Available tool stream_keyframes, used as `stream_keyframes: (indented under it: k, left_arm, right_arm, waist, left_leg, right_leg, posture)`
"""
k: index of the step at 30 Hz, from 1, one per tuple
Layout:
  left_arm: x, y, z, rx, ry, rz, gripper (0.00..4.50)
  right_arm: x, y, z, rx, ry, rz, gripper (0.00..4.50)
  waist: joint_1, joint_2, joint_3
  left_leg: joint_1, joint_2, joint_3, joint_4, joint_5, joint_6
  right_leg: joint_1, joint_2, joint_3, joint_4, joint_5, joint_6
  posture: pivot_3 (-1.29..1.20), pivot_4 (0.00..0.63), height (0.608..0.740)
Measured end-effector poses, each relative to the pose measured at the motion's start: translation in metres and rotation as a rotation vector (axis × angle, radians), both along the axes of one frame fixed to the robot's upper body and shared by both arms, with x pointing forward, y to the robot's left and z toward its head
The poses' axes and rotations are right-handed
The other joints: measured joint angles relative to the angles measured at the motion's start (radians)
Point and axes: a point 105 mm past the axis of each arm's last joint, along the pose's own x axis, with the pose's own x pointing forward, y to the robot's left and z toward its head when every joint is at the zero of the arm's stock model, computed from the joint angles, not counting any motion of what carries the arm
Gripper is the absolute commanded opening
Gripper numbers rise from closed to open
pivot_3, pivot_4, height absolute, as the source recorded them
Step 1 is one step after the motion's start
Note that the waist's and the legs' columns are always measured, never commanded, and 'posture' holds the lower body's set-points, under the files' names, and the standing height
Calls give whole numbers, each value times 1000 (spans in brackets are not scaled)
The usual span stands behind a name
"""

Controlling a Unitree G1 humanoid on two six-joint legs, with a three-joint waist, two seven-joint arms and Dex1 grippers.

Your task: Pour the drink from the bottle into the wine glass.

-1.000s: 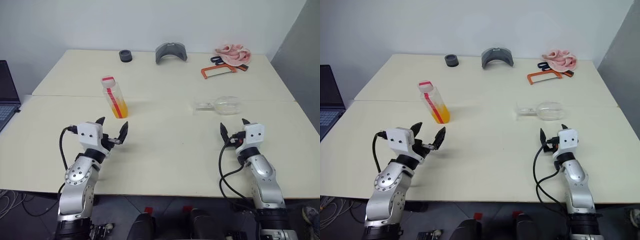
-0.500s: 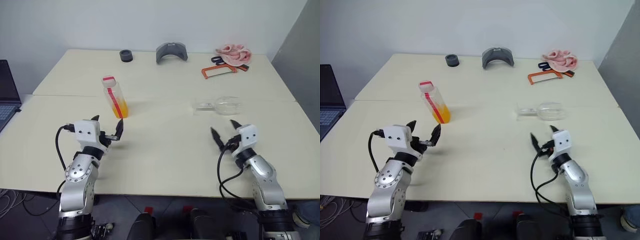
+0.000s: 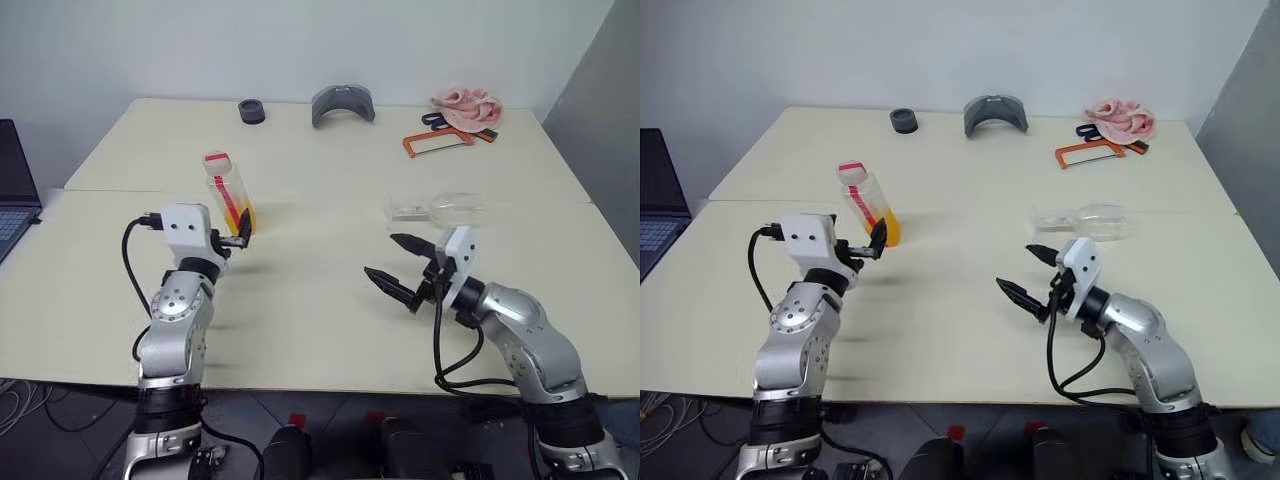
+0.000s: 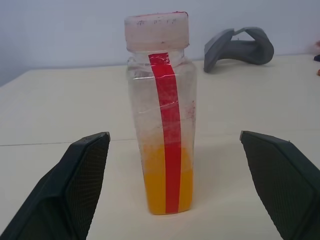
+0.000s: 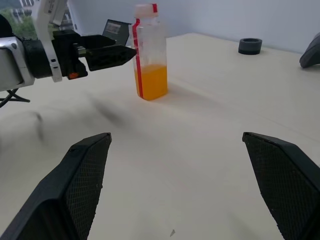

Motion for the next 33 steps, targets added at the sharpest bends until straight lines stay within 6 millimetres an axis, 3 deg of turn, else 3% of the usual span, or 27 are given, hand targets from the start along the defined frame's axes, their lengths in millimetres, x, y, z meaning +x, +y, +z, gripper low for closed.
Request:
stream_keyframes:
  k: [8, 14, 20, 33]
  left_arm:
    - [22, 1, 3, -9, 21, 15, 4480]
    - [40, 0, 19, -4, -15, 47, 4480]
    - [54, 1, 22, -10, -5, 77, 4480]
    - [65, -1, 29, -3, 2, 95, 4480]
  right_arm:
    - [0, 5, 1, -19, 10, 36, 4500]
    - [-6, 6, -2, -53, 53, 106, 4500]
    - [-6, 11, 8, -58, 32, 152, 4500]
    - [-7, 14, 7, -61, 37, 164, 4500]
  waist:
    - [0, 0, 0]
    - [-1, 0, 0]
    - [0, 0, 0]
    - [0, 0, 0]
  left_leg:
    - [0, 0, 0, 0, 0, 0]
    - [-1, -1, 0, 0, 0, -1]
    - [-1, -1, 0, 0, 1, -1]
    - [-2, -1, 0, 0, 2, -3]
  right_leg:
    - [0, 0, -1, 0, 0, 0]
    - [0, -1, 0, -1, 0, 0]
    - [0, -1, -1, -1, 0, 0]
    - [-1, -1, -1, -1, 0, 0]
  posture:
    - [0, 150, 740]
    - [0, 150, 740]
    - [0, 150, 740]
    - [0, 150, 740]
